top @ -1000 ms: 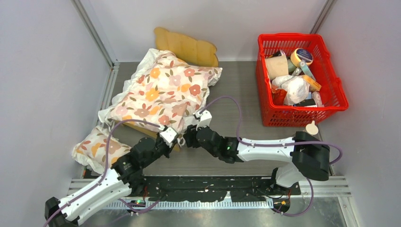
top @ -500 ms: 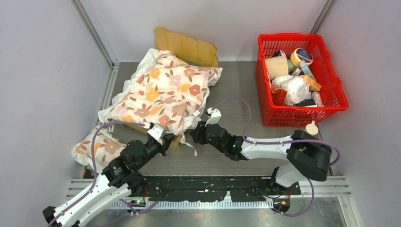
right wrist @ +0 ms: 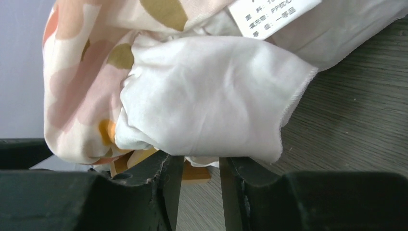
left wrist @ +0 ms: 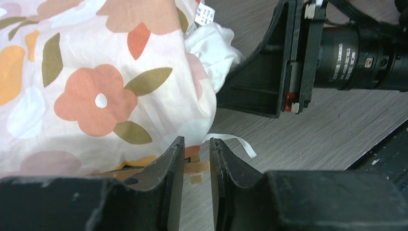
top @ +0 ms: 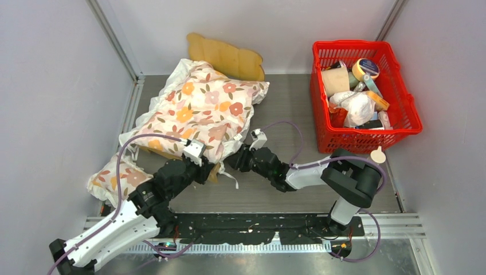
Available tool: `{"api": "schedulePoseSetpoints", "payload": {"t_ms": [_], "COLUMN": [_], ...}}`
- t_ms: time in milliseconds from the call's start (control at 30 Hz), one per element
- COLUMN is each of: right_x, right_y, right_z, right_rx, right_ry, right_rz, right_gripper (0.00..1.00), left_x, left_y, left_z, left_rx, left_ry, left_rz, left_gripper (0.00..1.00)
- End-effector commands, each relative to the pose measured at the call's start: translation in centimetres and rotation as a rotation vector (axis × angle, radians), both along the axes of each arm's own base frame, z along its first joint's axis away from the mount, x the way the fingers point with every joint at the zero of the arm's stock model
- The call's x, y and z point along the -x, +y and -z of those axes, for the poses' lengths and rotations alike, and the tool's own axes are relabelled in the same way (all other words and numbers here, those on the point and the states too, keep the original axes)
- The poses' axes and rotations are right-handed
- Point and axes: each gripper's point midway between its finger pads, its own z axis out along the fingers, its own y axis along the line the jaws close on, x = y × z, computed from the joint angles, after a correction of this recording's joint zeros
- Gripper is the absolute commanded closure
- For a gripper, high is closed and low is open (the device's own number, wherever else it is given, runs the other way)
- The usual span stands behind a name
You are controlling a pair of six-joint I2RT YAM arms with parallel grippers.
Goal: Set up the pet bed
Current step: Tie the ropes to the bed frame.
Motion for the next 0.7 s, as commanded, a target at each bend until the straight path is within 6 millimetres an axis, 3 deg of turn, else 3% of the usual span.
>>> {"api": "schedulePoseSetpoints", "payload": {"t_ms": [0,667], "right_x": [-0.4,-0.6], "right_y": [1.4,2.6], "right_z": [-3.0,-2.5], "right_rx": [-0.200,-0.343], "right_ry": [0.029,0.133], "right_rz": [0.013,0.037], "right_gripper": [0.61,0.65], "left_x": [0.0,0.1], "left_y": [0.2,0.5], "left_z": [-1.1,-0.9], "left_rx": [0.025,0.032], "left_ry": [-0.010,-0.025], "left_rz": [-0.015,-0.023], "left_gripper": [0.70,0.63]}}
